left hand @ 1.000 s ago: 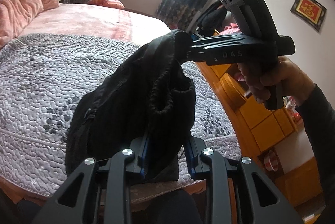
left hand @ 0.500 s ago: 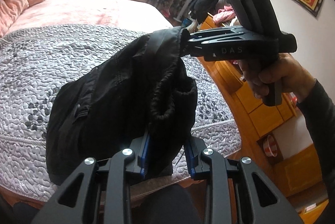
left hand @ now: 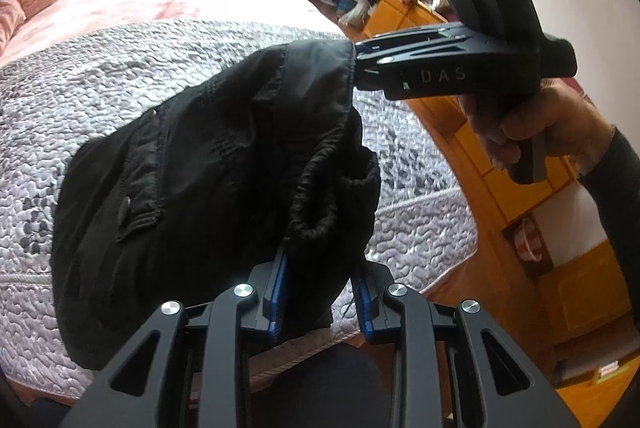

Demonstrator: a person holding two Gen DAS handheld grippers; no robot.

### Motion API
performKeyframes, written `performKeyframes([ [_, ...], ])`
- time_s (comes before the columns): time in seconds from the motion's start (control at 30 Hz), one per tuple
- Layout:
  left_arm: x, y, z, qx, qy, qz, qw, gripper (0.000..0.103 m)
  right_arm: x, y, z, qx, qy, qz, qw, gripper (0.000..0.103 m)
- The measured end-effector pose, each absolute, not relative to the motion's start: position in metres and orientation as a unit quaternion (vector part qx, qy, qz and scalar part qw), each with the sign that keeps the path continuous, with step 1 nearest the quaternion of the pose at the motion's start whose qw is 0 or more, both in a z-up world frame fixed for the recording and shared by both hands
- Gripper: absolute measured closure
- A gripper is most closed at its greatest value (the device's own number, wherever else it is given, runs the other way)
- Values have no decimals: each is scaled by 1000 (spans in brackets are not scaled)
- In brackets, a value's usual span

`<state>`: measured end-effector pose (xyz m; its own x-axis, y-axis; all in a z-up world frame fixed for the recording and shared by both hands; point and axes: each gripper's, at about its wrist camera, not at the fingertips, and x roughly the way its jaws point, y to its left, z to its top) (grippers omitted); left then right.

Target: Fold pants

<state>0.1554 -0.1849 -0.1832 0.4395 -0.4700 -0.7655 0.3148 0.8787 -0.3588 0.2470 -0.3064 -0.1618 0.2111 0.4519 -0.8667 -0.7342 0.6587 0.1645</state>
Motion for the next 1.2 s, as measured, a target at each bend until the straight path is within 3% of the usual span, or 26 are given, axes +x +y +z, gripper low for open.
performKeyframes([
  [0.4,180,-212,-243,-50,524,-236,817,75,251,-335,-221,-132,512,381,759,78],
  [0.9,189,-227,-274,-40,549,-234,802,75,254,-350,-259,-112,529,365,758,77],
  [1.1,194,-229,-279,-48,558,-242,792,74,250,-363,-267,-74,542,318,775,68],
  [1.17,194,-222,-279,-73,559,-258,785,72,248,-374,-272,-53,563,279,777,49],
  [1.2,194,-215,-278,-99,561,-270,776,71,249,-384,-275,-29,577,254,776,48],
])
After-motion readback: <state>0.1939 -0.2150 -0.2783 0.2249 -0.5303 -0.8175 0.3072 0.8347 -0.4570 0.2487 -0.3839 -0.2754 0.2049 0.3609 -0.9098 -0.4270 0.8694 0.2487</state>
